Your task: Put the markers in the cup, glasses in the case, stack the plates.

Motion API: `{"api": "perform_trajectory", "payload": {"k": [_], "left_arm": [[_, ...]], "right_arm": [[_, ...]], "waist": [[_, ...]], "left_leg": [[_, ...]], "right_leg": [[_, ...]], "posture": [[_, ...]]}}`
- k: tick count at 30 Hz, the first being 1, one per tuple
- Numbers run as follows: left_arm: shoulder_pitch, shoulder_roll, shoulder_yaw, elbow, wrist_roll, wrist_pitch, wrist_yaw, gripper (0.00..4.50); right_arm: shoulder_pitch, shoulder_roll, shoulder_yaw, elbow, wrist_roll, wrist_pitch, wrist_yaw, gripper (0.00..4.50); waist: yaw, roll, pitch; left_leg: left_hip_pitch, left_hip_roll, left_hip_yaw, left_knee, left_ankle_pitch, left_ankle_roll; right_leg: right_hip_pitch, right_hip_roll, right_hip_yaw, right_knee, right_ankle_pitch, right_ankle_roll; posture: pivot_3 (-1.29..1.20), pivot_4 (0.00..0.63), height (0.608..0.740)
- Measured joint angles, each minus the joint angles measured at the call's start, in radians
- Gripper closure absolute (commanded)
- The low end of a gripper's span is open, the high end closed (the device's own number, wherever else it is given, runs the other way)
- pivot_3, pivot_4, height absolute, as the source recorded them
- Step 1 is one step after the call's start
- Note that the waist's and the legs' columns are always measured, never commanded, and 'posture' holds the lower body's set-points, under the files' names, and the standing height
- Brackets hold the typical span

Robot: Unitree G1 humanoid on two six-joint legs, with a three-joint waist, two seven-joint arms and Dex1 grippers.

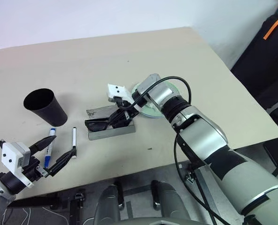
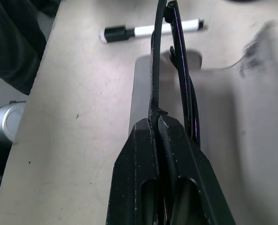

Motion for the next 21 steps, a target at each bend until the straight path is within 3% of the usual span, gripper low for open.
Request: {"api": "perform_trajectory", "payload": {"k": [1, 4, 14, 20, 21], "left_arm": [[-0.005, 0.000, 0.000, 0.000, 0.000, 0.001, 0.001, 0.00], [-0.028, 0.001, -0.002, 0.000, 0.001, 0.003, 0.002, 0.00], [-0.059, 0.006, -0.018, 0.012, 0.007, 0.003, -0.007, 0.00], [-0.077, 0.006, -0.025, 0.054, 0.020, -0.003, -0.022, 0.00], [-0.082, 0.006, -0.027, 0.060, 0.021, -0.005, -0.024, 0.00]], "right_arm": [[0.004, 0.002, -0.002, 0.000, -0.004, -0.002, -0.001, 4.46], [0.004, 0.009, -0.003, 0.001, -0.020, -0.006, -0.001, 3.70], [0.004, 0.014, -0.072, 0.005, -0.024, -0.004, -0.039, 0.23], [-0.062, 0.009, -0.190, 0.012, 0.032, 0.099, -0.054, 0.23], [-0.085, 0.009, -0.223, 0.017, 0.052, 0.125, -0.078, 0.41]], "waist": [[0.000, 0.000, 0.000], [0.001, 0.000, 0.000], [0.001, 0.000, 0.000], [0.001, 0.000, 0.000], [0.001, 0.000, 0.000]], "left_leg": [[0.000, 0.000, 0.000, 0.000, 0.000, 0.000], [0.000, 0.000, 0.001, 0.000, 0.000, 0.000], [0.000, 0.002, 0.001, -0.001, 0.001, -0.002], [0.000, 0.002, 0.000, 0.000, 0.001, -0.002], [0.000, 0.002, 0.000, 0.000, 0.001, -0.002]], "right_leg": [[0.000, 0.000, 0.000, 0.000, 0.000, 0.000], [0.000, 0.000, 0.000, 0.000, 0.000, 0.000], [0.000, 0.003, 0.000, 0.001, 0.000, 0.000], [0.000, 0.003, 0.000, 0.001, 0.000, 0.000], [0.000, 0.003, 0.000, 0.001, 0.000, 0.000]], "posture": [[0.00, 0.150, 0.735], [0.00, 0.150, 0.735], [0.00, 0.150, 0.735], [0.00, 0.150, 0.735], [0.00, 0.150, 0.735]]}}
